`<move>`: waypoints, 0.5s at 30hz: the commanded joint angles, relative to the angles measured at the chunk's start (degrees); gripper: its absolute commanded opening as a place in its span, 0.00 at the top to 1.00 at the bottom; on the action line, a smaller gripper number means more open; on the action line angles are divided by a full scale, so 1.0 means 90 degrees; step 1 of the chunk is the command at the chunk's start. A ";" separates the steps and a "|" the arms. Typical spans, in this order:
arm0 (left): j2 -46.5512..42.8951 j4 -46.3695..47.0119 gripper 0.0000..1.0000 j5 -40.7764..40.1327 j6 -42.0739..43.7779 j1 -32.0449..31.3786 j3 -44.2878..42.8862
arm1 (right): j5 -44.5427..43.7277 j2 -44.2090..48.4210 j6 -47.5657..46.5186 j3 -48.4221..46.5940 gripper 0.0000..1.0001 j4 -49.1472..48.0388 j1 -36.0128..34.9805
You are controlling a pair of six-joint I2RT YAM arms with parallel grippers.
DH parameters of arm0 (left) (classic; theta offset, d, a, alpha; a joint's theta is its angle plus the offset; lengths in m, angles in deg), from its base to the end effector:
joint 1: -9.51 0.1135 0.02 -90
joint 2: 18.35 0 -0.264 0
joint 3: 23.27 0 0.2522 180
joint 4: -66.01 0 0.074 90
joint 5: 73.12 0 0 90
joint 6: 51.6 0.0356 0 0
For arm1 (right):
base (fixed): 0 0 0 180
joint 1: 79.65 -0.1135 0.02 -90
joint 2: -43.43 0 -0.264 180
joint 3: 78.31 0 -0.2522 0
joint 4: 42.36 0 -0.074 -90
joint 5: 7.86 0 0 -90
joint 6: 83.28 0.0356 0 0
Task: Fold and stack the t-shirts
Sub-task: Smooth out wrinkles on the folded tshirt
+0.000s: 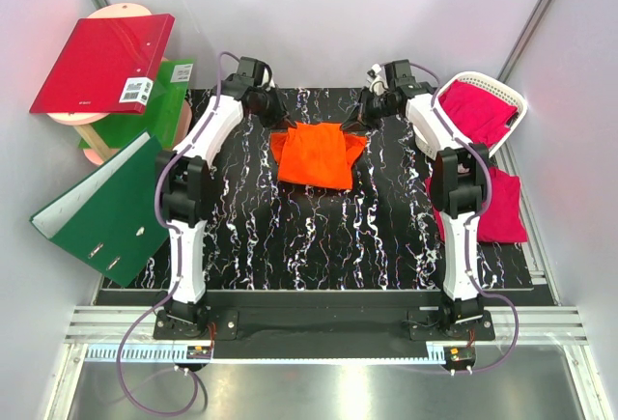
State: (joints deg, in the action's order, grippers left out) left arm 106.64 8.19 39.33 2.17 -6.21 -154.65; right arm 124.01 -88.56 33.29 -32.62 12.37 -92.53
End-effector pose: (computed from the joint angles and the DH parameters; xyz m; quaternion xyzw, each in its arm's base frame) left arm 0.4667 -0.1455 0.2743 -0.1016 0.9225 -0.3071 0.2108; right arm 0.4918 0.1368 0.2403 -0.0089 0.8916 0.4200 0.1691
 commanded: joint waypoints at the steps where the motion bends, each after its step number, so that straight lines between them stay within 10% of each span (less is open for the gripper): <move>1: 0.0105 0.0295 1.00 -0.0093 -0.0056 0.0165 -0.0543 | -0.0540 -0.0001 -0.0081 -0.0482 1.00 -0.0275 -0.0072; 15: 0.1883 0.0480 0.79 0.0561 -0.0857 0.0458 -0.1325 | -0.2044 -0.1808 0.0310 -0.2005 1.00 -0.0207 -0.0082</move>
State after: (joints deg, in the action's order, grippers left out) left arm 121.94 10.75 41.48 -2.62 -3.28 -163.75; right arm 110.08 -100.95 34.64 -46.98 11.08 -92.73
